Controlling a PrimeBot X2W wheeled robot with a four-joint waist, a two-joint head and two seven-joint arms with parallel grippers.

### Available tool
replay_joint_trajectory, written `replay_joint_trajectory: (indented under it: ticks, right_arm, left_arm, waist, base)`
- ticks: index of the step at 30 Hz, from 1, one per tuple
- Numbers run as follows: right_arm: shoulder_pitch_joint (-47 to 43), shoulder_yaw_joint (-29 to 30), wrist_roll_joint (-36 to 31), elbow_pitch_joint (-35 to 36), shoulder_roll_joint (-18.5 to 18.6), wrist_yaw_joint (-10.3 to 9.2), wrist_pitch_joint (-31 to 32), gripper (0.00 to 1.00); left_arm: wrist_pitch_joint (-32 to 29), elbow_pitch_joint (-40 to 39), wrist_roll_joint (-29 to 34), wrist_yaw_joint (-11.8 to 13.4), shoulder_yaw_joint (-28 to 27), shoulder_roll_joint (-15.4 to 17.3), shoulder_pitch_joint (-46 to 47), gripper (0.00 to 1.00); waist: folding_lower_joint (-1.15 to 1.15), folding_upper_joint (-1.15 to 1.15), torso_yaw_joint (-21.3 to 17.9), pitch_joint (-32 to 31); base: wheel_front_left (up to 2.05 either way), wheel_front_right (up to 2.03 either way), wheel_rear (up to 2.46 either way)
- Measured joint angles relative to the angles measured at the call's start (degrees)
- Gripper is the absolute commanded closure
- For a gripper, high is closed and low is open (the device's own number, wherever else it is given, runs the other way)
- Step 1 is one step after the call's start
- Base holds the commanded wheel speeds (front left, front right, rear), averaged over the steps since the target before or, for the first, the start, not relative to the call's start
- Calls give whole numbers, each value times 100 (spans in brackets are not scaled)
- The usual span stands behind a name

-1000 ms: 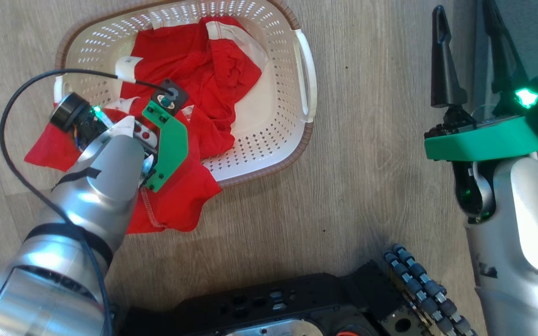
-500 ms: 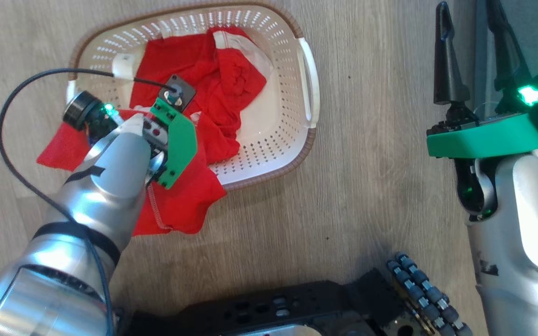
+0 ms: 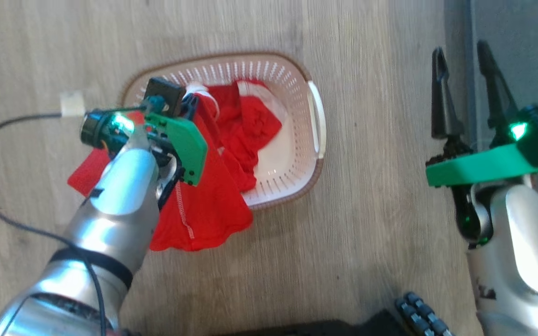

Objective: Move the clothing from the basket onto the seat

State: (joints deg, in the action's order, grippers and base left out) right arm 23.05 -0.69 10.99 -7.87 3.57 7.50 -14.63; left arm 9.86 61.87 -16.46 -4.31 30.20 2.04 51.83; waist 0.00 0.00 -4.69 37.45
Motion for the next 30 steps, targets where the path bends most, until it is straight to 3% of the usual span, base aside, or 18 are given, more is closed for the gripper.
replay_joint_trajectory:
  ticks: [11, 23, 30]
  right_arm:
    - [-880, 199, -16, -257, -1, 0, 0, 0]
    - [-1519, 175, 18, -452, -2, 0, 0, 0]
    - [-1691, 165, 20, -482, -3, 0, 0, 0]
  left_arm:
    - [393, -1123, -711, 162, -481, 40, -1058, 100]
    - [420, -3088, -1006, 615, -988, 516, -2673, 100]
    - [22, -3958, -1031, 868, -1021, 765, -3286, 100]
  waist:
    - [0, 0, 337, -1361]
    - [0, 0, 676, -2627]
    - [0, 0, 853, -3098]
  base:
    - [0, 0, 0]
    - [0, 0, 0]
    - [0, 0, 0]
